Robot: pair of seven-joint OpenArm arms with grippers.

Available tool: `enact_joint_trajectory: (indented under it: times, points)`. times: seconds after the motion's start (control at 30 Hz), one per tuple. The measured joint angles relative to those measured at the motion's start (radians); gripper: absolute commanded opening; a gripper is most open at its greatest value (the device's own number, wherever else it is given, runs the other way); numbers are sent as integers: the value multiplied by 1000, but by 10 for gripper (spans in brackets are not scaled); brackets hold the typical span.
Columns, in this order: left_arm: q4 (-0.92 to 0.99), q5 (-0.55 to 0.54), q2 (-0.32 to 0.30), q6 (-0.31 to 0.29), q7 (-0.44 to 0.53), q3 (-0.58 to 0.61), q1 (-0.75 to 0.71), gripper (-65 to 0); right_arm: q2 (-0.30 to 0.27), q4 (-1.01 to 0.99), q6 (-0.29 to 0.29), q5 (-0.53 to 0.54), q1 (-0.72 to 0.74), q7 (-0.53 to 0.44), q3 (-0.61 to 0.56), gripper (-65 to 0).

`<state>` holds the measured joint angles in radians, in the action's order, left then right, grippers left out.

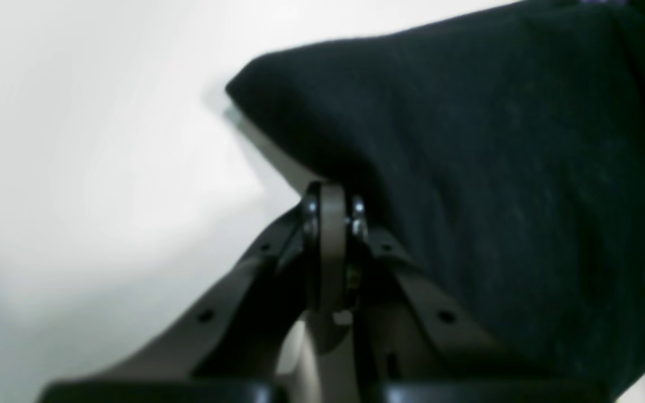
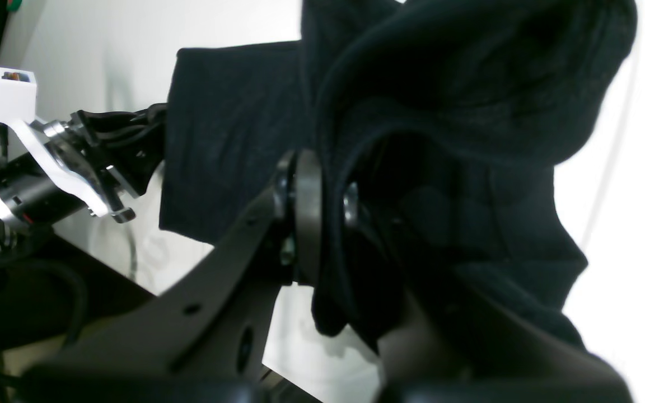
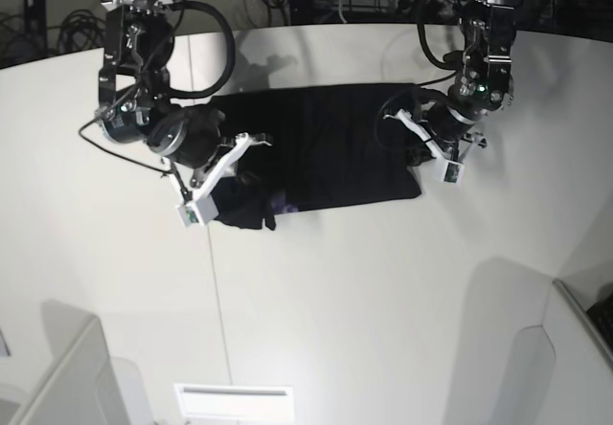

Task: Fold the T-shirt properly
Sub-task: 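Grasp both ends of the strip and fold them toward the middle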

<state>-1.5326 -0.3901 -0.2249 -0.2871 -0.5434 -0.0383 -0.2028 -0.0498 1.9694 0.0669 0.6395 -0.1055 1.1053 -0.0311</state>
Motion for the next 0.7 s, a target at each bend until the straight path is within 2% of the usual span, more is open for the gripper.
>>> enact_joint_trajectory:
  times: [0.1,0.6,0.7]
  points:
    - [-1,0,0,1,3,0,-3,-650,18,0,-35,3,2,-1,-23,-650]
    - [-2,0,6,7,7,72,8,-650,86,20,-50,-4,5,-26,-129,-650]
    - [-2,0,6,7,6,72,8,-650,84,20,-113,3,5,-96,-161,-650]
